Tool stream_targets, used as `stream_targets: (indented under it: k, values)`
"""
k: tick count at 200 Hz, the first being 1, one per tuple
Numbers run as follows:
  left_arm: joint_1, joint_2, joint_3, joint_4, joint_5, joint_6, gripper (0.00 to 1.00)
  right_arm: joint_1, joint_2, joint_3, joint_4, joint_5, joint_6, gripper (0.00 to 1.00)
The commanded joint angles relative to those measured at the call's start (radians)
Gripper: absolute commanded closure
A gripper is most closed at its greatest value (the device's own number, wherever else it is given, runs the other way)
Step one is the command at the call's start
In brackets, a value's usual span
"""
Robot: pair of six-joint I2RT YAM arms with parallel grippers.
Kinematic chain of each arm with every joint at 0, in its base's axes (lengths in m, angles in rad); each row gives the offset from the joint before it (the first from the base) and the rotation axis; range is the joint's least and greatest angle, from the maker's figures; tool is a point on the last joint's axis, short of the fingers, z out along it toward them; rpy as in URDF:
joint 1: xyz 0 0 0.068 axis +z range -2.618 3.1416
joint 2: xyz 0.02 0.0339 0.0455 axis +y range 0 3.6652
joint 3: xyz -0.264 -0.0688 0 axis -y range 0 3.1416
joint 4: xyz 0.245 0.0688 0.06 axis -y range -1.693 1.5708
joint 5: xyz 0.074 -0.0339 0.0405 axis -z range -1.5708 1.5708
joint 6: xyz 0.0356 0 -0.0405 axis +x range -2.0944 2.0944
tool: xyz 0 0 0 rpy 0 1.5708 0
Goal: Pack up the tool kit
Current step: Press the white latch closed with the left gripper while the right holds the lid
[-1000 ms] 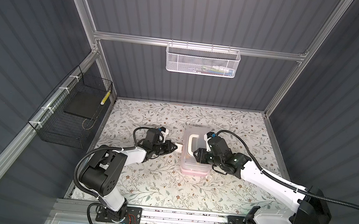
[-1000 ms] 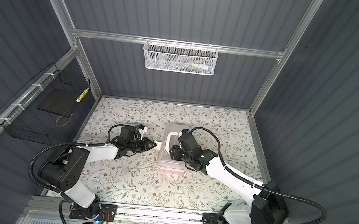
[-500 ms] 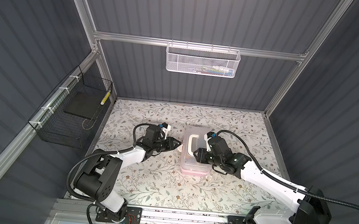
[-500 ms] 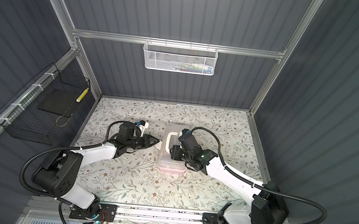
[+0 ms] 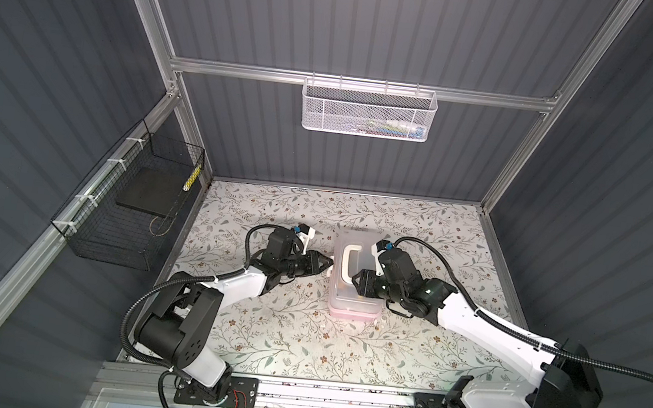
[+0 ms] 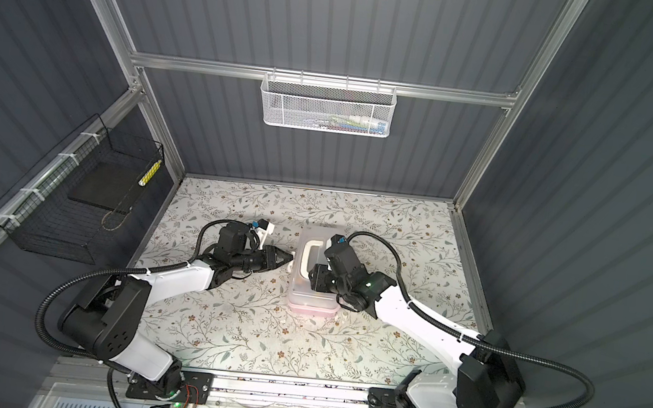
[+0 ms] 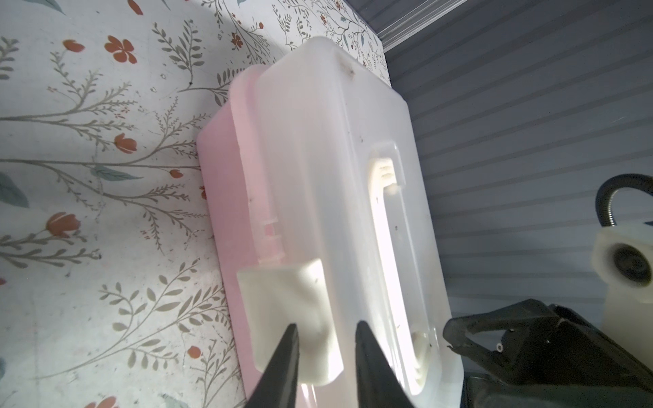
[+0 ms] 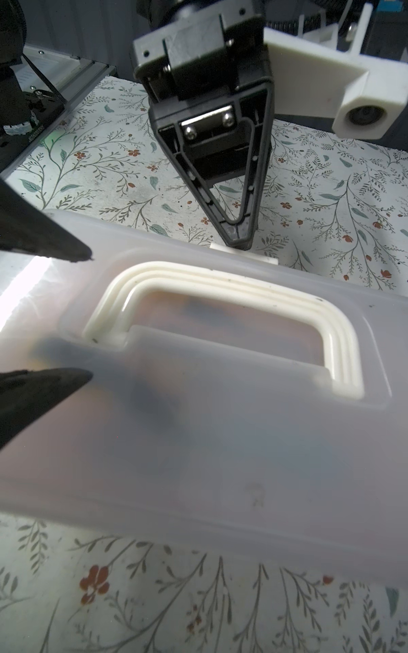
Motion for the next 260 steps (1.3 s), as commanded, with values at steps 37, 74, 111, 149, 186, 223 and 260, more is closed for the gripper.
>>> stream_targets:
  k: [37, 74, 111, 149, 186, 223, 260]
  values:
    - [-0.013, 0.034, -0.008, 0.029, -0.001, 0.006, 0.73, -0.005, 0.022, -0.031, -0.060, 0.011, 0.001, 0.49]
    - [-0.020, 0.059, -0.013, 0.045, -0.002, 0.005, 0.74, -0.004, 0.021, -0.030, -0.066, 0.013, 0.003, 0.49]
    - [-0.027, 0.068, -0.022, 0.053, -0.011, 0.007, 0.72, -0.005, 0.027, -0.027, -0.066, 0.012, 0.004, 0.49]
    - [-0.035, 0.083, -0.026, 0.065, -0.013, 0.006, 0.72, -0.006, 0.031, -0.025, -0.066, 0.013, 0.005, 0.49]
    - [-0.044, 0.099, -0.030, 0.082, -0.013, 0.005, 0.73, -0.006, 0.040, -0.022, -0.067, 0.012, 0.006, 0.49]
    - [-0.050, 0.110, -0.033, 0.096, -0.009, -0.001, 0.73, -0.006, 0.043, -0.020, -0.067, 0.009, 0.007, 0.49]
    - [-0.059, 0.120, -0.045, 0.118, -0.010, -0.016, 0.73, -0.006, 0.048, -0.022, -0.064, 0.008, 0.007, 0.49]
